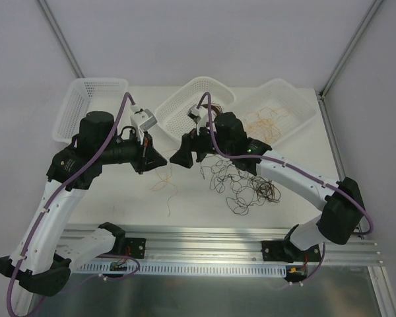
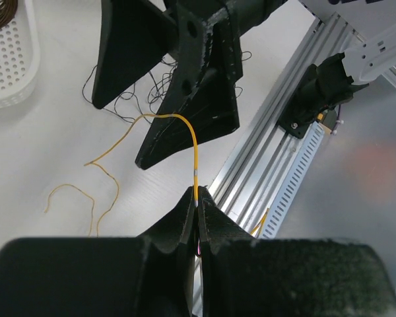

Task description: Untangle the cables

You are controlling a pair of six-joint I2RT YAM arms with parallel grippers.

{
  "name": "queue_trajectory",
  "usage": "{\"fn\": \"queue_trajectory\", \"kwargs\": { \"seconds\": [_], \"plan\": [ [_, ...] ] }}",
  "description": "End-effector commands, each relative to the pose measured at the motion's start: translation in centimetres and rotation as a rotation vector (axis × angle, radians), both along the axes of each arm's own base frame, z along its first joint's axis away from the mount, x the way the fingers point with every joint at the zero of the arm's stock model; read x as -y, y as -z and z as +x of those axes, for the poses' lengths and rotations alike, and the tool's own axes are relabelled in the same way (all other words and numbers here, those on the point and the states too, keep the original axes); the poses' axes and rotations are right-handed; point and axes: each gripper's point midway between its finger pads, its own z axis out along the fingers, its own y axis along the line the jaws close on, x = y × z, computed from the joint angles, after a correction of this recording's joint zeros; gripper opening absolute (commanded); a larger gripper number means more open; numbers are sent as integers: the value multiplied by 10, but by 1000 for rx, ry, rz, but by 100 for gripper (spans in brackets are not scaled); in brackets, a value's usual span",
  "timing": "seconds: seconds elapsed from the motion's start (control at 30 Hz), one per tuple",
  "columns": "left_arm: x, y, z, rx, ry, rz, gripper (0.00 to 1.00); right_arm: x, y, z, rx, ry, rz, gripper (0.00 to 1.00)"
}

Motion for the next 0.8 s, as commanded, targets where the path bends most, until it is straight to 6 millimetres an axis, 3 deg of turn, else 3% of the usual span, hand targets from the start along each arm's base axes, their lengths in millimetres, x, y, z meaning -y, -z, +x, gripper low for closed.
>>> {"fn": "queue_trajectory", "kwargs": {
  "seconds": [0.0,0.1,0.17,0.2,0.3,0.33,0.4,0.6,0.77],
  "plan": [
    [7,-15,-4,45,44,-52,0,-24,-47,-3,93,-74,136,79],
    [8,-13,-3,51,45,-52,0,-31,-48,-5,90,-99,144,74],
    [8,-13,-4,27,29,-63,0,-32,-46,-5,87,-102,137,62],
    [8,-12,-4,28,25,-65,0,-30,-45,-3,91,-95,131,49],
    [3,-4,-1,36,-11,-45,0,-23,-42,1,98,-69,103,24],
    [0,-4,-1,50,-25,-42,0,-20,-41,2,92,-61,90,12],
    [-3,6,-1,43,-46,-27,0,-9,-51,8,137,-35,81,1],
    [-8,35,-1,-2,-76,6,0,28,-98,24,244,47,95,1],
    [-18,52,13,-2,-169,52,0,52,-135,28,311,94,103,1]
  ]
}}
